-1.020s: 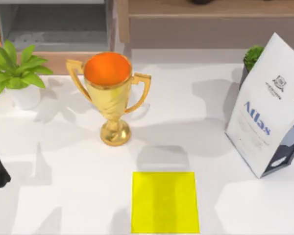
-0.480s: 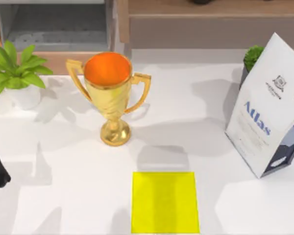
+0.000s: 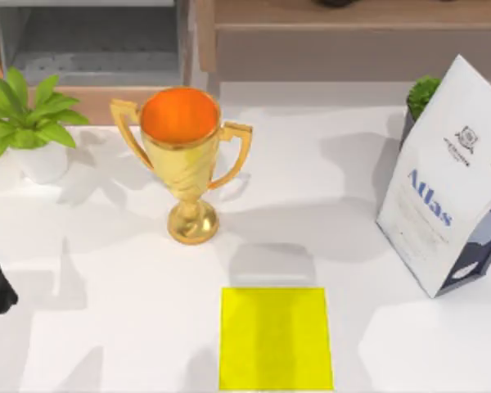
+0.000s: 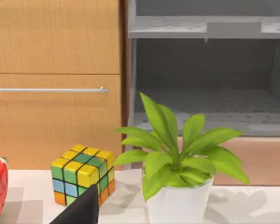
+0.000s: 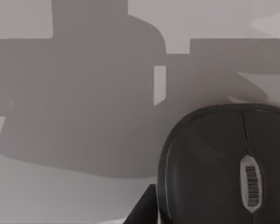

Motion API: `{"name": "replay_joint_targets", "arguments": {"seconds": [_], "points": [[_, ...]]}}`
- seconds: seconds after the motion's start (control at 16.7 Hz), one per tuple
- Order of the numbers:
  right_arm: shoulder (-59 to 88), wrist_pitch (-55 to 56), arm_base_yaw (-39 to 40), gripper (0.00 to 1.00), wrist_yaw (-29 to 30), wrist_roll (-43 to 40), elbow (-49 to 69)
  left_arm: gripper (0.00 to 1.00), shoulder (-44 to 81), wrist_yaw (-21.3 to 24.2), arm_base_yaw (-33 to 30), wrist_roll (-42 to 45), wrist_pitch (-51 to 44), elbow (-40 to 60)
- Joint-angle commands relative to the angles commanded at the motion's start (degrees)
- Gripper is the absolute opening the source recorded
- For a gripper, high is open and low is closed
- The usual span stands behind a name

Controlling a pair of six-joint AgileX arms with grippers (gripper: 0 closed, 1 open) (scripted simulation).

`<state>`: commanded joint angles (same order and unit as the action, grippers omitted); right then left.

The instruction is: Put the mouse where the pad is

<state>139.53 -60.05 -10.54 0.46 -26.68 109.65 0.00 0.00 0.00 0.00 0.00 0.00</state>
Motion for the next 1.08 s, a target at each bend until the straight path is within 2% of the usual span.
{"name": "replay_joint_targets", "arguments": {"seconds": [0.66, 1.08], "points": [[-1.6, -1.6, 0.1, 0.00, -0.7, 0.5, 1.1, 1.00, 0.0, 0.0, 0.0, 0.0, 0.0, 0.0], [-2.7, -18.3, 0.1, 0.00, -0.7, 0.2, 15.8, 1.00, 0.0, 0.0, 0.0, 0.0, 0.0, 0.0]]}}
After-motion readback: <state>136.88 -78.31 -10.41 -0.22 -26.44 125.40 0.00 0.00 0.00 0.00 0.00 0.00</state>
